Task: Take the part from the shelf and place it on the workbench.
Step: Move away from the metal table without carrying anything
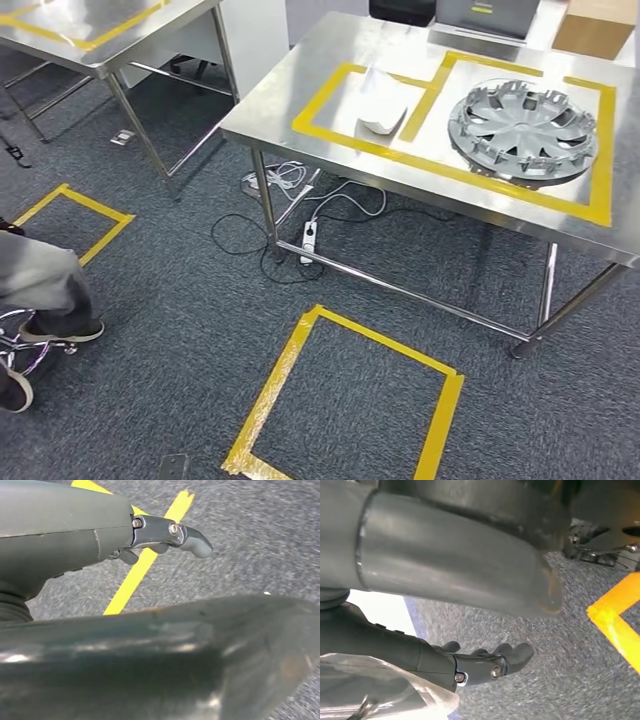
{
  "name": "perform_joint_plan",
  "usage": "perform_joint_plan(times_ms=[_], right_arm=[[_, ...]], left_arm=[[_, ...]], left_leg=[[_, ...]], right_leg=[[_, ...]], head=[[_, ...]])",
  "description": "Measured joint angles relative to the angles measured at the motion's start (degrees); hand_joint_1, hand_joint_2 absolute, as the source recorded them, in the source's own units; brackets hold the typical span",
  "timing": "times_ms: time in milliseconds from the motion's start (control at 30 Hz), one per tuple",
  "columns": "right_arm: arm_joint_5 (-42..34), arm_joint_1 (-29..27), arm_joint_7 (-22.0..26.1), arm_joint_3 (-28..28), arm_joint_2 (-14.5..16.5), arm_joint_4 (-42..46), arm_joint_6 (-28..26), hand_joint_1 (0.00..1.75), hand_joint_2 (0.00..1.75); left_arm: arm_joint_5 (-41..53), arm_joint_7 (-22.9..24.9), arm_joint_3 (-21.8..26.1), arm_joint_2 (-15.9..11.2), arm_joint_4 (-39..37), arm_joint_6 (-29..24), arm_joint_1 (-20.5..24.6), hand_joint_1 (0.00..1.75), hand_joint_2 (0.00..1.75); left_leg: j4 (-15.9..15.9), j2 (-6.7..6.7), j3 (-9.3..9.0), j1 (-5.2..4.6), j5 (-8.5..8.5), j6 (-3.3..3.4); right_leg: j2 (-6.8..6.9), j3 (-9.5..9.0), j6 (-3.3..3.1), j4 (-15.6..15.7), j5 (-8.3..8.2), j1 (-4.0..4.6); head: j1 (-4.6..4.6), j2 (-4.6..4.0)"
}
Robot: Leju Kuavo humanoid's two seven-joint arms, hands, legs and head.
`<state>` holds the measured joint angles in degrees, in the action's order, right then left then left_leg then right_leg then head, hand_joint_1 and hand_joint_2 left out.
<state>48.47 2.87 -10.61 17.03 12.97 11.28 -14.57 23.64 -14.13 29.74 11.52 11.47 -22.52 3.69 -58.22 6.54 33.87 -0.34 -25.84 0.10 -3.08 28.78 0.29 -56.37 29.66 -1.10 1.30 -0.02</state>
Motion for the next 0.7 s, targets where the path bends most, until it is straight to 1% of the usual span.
perform_joint_plan(times_ms=[33, 67, 100, 133, 167, 200, 233, 267, 300, 333, 367, 400, 433, 467, 500, 533, 567, 600, 633, 667, 700], right_arm=[[0.0, 0.0, 0.0, 0.0, 0.1, 0.0, 0.1, 0.00, 0.00], [0.1, -0.1, 0.0, 0.0, 0.2, 0.0, 0.2, 0.00, 0.00], [0.1, -0.2, 0.0, -0.1, 0.2, 0.0, 0.3, 0.00, 0.00], [0.1, -0.3, 0.0, -0.1, 0.2, -0.1, 0.3, 0.00, 0.00], [0.1, -0.3, 0.0, -0.1, 0.2, -0.1, 0.3, 0.00, 0.00], [0.1, -0.3, 0.0, -0.1, 0.2, -0.1, 0.3, 0.00, 0.00], [0.1, -0.2, 0.0, -0.1, 0.2, -0.1, 0.4, 0.00, 0.00], [0.1, -0.2, 0.0, -0.1, 0.2, -0.1, 0.4, 0.00, 0.00], [0.1, -0.1, 0.0, -0.1, 0.2, -0.1, 0.5, 0.00, 0.00], [0.1, -0.1, 0.0, -0.1, 0.2, -0.1, 0.6, 0.00, 0.00], [0.1, 0.0, 0.0, -0.1, 0.3, -0.1, 0.6, 0.00, 0.00], [0.1, 0.0, 0.1, -0.1, 0.3, -0.1, 0.7, 0.00, 0.00], [0.1, 0.1, 0.1, -0.1, 0.3, -0.1, 0.8, 0.00, 0.00], [0.1, 0.2, 0.1, -0.1, 0.3, -0.1, 1.0, 0.00, 0.00], [0.1, 0.2, 0.1, -0.1, 0.3, -0.1, 1.1, 0.00, 0.00], [0.1, 0.2, 0.2, -0.1, 0.3, -0.1, 1.2, 0.00, 0.00], [0.1, 0.2, 0.2, -0.1, 0.3, -0.1, 1.3, 0.00, 0.00], [0.1, 0.1, 0.3, -0.1, 0.3, -0.1, 1.3, 0.00, 0.00], [0.0, 0.0, 0.3, -0.1, 0.3, -0.1, 1.4, 0.00, 0.00], [0.0, -0.1, 0.3, -0.1, 0.2, -0.1, 1.4, 0.00, 0.00], [0.0, -0.2, 0.3, -0.1, 0.2, -0.1, 1.4, 0.00, 0.00]], left_arm=[[0.0, 0.0, 0.0, 0.0, 0.0, 0.0, -0.1, 0.00, 0.00], [0.0, 0.0, 0.0, 0.0, 0.0, -0.1, 0.0, 0.00, 0.00], [0.0, 0.0, 0.0, 0.0, 0.0, -0.1, 0.0, 0.00, 0.00], [0.0, 0.0, 0.0, 0.0, 0.0, -0.1, 0.1, 0.00, 0.00], [0.0, 0.0, 0.0, 0.0, 0.0, -0.1, 0.0, 0.00, 0.00], [0.0, 0.0, 0.0, 0.0, 0.0, -0.1, 0.0, 0.00, 0.00], [0.0, 0.0, 0.0, -0.1, 0.0, -0.1, -0.1, 0.00, 0.00], [0.0, 0.0, 0.0, -0.1, 0.0, -0.1, -0.2, 0.00, 0.00], [0.0, -0.1, 0.0, -0.1, 0.0, 0.0, -0.2, 0.00, 0.00], [0.0, -0.1, 0.0, -0.2, 0.0, 0.0, -0.1, 0.00, 0.00], [0.0, -0.2, 0.0, -0.2, 0.0, 0.0, -0.1, 0.00, 0.00], [0.0, -0.2, 0.0, -0.2, 0.0, 0.0, -0.1, 0.00, 0.00], [0.0, -0.2, 0.0, -0.2, 0.0, 0.0, -0.1, 0.00, 0.00], [0.0, -0.2, 0.0, -0.2, 0.0, 0.0, -0.2, 0.00, 0.00], [0.0, -0.2, 0.0, -0.2, 0.0, 0.0, -0.3, 0.00, 0.00], [0.0, -0.2, 0.0, -0.2, 0.0, 0.0, -0.3, 0.00, 0.00], [0.0, -0.3, 0.0, -0.2, 0.0, -0.1, -0.2, 0.00, 0.00], [0.0, -0.3, 0.0, -0.2, 0.0, -0.1, -0.2, 0.00, 0.00], [0.0, -0.3, 0.0, -0.1, 0.0, -0.1, -0.1, 0.00, 0.00], [0.0, -0.3, 0.0, -0.1, 0.0, -0.1, -0.1, 0.00, 0.00], [0.0, -0.3, 0.1, -0.1, 0.0, -0.1, -0.2, 0.00, 0.00]], left_leg=[[-1.7, -1.33, 0.82, -0.04, -1.19, -0.35], [-4.6, -3.07, 2.05, 0.00, -3.02, -0.67], [-8.4, -4.53, 3.65, 0.08, -5.06, -1.02], [-12.1, -5.30, 5.22, 0.26, -6.76, -1.33], [-14.6, -5.68, 6.18, 0.46, -7.59, -1.56], [-15.2, -5.91, 6.19, 0.64, -7.36, -1.72], [-13.5, -6.18, 5.07, 0.77, -6.11, -1.79], [-9.9, -6.71, 3.02, 0.85, -4.21, -1.74], [-5.7, -7.92, 0.72, 0.77, -2.68, -1.59], [-2.2, -8.99, -1.10, 0.60, -1.63, -1.19], [-0.1, -9.80, -2.15, 0.39, -1.21, -0.75], [0.7, -10.19, -2.39, 0.16, -1.34, -0.28], [0.8, -9.74, -2.19, 0.00, -1.30, 0.20], [1.0, -9.20, -2.13, 0.07, -1.16, 0.63], [1.2, -8.69, -2.12, 0.16, -0.97, 1.07], [1.5, -8.12, -2.12, 0.28, -0.71, 1.52], [1.7, -7.53, -2.11, 0.41, -0.45, 1.94], [1.7, -6.93, -1.95, 0.34, -0.31, 2.21], [1.7, -6.23, -1.79, 0.26, -0.21, 2.42], [1.6, -5.51, -1.69, 0.18, -0.15, 2.52], [1.6, -4.76, -1.65, 0.11, -0.13, 2.55]], right_leg=[[0.94, 0.00, -0.23, 0.2, -0.19, -0.11], [1.93, 0.01, -0.36, 0.2, -0.27, -0.13], [2.89, 0.06, -0.43, 0.2, -0.27, -0.09], [3.88, 0.12, -0.45, 0.2, -0.25, -0.05], [4.81, 0.17, -0.45, 0.2, -0.23, -0.03], [5.67, 0.19, -0.43, 0.2, -0.19, -0.03], [6.44, 0.16, -0.39, 0.2, -0.15, -0.03], [7.15, 0.06, -0.30, 0.2, -0.08, -0.04], [7.77, -0.07, -0.15, 0.2, 0.02, 0.02], [8.31, -0.13, 0.08, 0.1, 0.14, 0.16], [8.79, -0.19, 0.34, 0.1, 0.24, 0.31], [9.22, -0.22, 0.63, 0.1, 0.28, 0.44], [9.65, -0.28, 0.95, 0.1, 0.28, 0.50], [9.88, -0.28, 1.29, 0.2, 0.39, 0.43], [9.31, -0.15, 1.62, -0.1, 0.82, 0.35], [8.12, 0.41, 1.86, -1.4, 1.89, 0.28], [6.54, 1.58, 2.02, -3.9, 3.53, 0.22], [4.92, 3.27, 2.06, -7.7, 5.51, 0.22], [3.93, 5.28, 2.05, -11.9, 7.33, 0.23], [3.45, 6.95, 2.05, -15.2, 8.33, 0.24], [3.22, 7.87, 2.01, -16.8, 8.24, 0.26]], head=[[0.24, -0.01], [0.48, -0.01], [0.75, -0.01], [0.78, -0.01], [0.79, -0.01], [0.79, -0.01], [0.80, -0.01], [0.81, -0.01], [0.80, -0.01], [0.78, -0.01], [0.72, -0.01], [0.68, -0.01], [0.66, -0.01], [0.65, -0.01], [0.57, -0.01], [0.41, -0.01], [0.24, -0.01], [0.07, -0.01], [0.02, -0.01], [0.03, -0.01], [0.03, -0.01]])
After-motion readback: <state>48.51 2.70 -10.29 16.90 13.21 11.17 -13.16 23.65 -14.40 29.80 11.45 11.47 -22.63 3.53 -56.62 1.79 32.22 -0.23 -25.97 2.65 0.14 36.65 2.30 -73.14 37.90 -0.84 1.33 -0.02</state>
